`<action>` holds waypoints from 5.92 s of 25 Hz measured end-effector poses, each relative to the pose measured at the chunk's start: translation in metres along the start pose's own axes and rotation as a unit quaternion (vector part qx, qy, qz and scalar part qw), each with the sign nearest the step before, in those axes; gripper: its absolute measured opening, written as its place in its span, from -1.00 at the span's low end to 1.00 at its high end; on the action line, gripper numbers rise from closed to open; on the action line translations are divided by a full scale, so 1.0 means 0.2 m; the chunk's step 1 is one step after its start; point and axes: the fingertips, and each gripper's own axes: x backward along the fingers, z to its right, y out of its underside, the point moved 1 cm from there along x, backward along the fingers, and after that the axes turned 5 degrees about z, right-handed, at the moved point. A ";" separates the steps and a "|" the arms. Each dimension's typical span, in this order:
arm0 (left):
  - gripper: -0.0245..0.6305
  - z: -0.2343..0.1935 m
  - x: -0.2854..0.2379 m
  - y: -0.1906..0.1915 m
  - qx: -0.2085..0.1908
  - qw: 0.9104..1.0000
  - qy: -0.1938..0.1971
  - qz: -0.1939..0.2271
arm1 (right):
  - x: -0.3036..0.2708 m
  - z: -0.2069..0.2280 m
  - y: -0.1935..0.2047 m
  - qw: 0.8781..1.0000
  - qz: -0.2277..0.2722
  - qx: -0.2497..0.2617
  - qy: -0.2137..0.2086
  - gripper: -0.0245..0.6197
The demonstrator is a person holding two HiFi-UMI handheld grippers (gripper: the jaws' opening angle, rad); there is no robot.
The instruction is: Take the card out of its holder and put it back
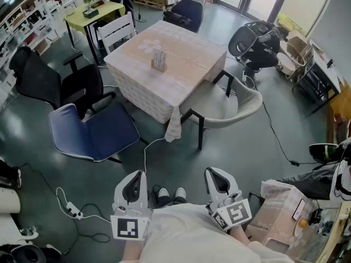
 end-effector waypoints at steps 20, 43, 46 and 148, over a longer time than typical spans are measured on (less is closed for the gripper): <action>-0.93 0.04 -0.15 -0.01 0.016 1.000 -0.007 0.004 | -0.04 0.17 -0.02 0.999 0.016 -0.028 0.007 -0.92; -0.93 -0.49 -0.73 0.01 0.042 0.999 0.000 0.000 | -0.82 0.27 -0.14 0.999 0.018 -0.036 0.023 -0.92; -0.93 -0.53 -0.80 -0.03 0.042 0.999 0.007 0.006 | -0.90 0.28 -0.14 0.999 0.021 -0.040 0.029 -0.92; -0.93 -1.02 -2.24 -0.02 0.053 0.996 -0.067 -0.015 | -2.31 1.21 -0.23 0.987 0.004 -0.152 -0.057 -0.92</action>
